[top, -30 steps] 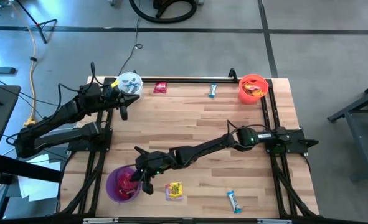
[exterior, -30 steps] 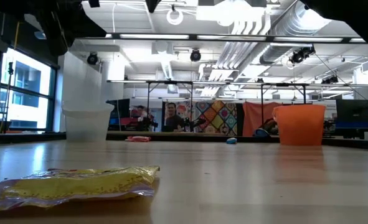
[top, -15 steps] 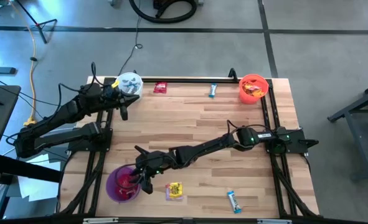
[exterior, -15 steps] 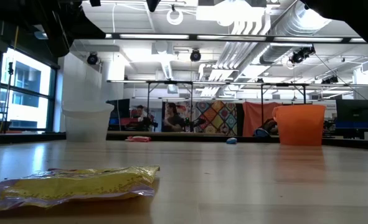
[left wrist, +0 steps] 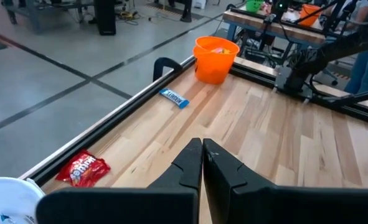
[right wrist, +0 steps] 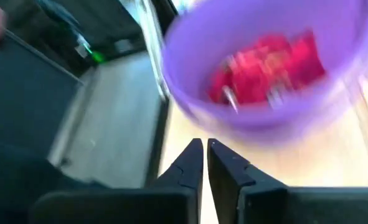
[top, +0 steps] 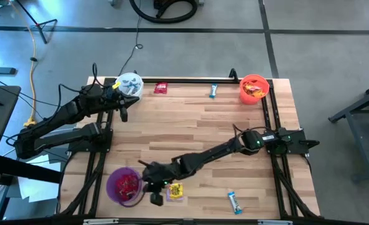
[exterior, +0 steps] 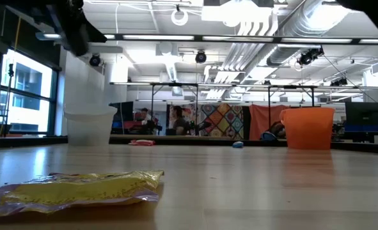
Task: Sort candy
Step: Put the yellow candy into the orange bucket
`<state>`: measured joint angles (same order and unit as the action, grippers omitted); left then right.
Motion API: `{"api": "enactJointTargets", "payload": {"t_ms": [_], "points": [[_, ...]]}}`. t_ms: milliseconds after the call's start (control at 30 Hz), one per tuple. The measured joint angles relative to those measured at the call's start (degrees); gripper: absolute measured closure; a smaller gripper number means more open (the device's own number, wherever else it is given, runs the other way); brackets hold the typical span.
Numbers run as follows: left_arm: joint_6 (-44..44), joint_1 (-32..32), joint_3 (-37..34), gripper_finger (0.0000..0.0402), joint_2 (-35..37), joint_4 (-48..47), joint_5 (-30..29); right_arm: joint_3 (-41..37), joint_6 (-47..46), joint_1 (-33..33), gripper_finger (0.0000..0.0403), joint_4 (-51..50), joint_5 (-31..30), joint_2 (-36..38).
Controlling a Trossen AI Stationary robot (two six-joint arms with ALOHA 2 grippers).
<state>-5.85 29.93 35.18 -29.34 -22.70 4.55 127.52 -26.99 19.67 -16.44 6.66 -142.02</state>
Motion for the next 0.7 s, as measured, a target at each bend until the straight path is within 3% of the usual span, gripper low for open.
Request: {"api": "enactJointTargets", "payload": {"t_ms": [200, 400, 700], "points": [[0.53, -0.02, 0.0, 0.0401, 0.02, -0.18, 0.44, 0.02, -1.26, 3.09, 0.04, -18.21, -4.68, 2.75], [0.47, -0.02, 0.0, 0.0401, 0.02, -0.22, 0.44, 0.02, -3.18, 4.54, 0.0402, -35.25, -1.3, 2.98], [-0.51, -0.02, 0.0, 0.0401, 0.02, -0.18, 1.1, 0.01, -10.25, 2.83, 0.038, -44.45, -0.74, 2.77]]}}
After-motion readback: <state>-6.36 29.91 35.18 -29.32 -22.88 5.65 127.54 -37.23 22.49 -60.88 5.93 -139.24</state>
